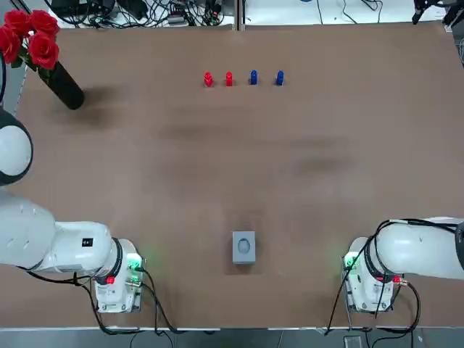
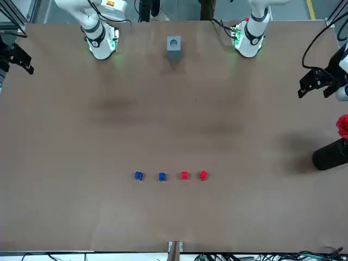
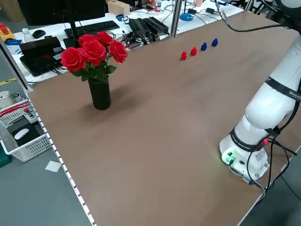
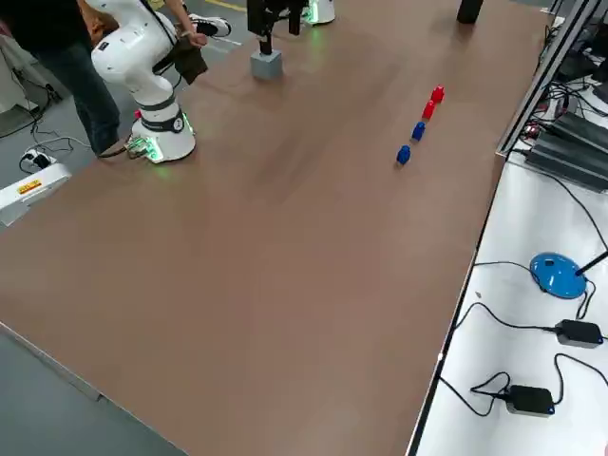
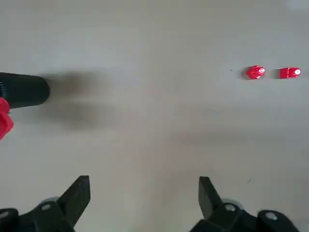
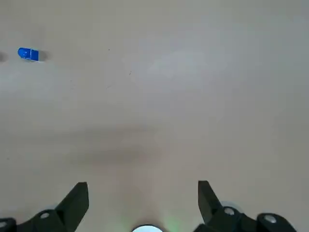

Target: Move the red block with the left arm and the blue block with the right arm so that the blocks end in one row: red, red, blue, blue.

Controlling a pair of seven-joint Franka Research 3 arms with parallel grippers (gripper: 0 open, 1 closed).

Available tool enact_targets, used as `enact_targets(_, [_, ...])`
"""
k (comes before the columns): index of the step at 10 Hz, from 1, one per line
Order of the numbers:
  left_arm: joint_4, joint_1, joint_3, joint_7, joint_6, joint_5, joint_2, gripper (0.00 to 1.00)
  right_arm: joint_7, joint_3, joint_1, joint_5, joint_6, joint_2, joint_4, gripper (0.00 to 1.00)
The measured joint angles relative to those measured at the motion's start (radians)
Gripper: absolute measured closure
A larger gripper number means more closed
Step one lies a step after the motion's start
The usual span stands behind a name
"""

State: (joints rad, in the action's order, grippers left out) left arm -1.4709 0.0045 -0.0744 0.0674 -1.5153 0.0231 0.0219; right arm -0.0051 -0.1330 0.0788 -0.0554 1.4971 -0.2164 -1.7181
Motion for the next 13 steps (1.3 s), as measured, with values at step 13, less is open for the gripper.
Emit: enact_targets(13, [0.003, 0.0, 0.0, 0.001, -0.004, 0.0, 0.003, 0.01, -0.026, -0.005, -0.023, 0.0, -0.003, 0.0, -0.005, 0.0])
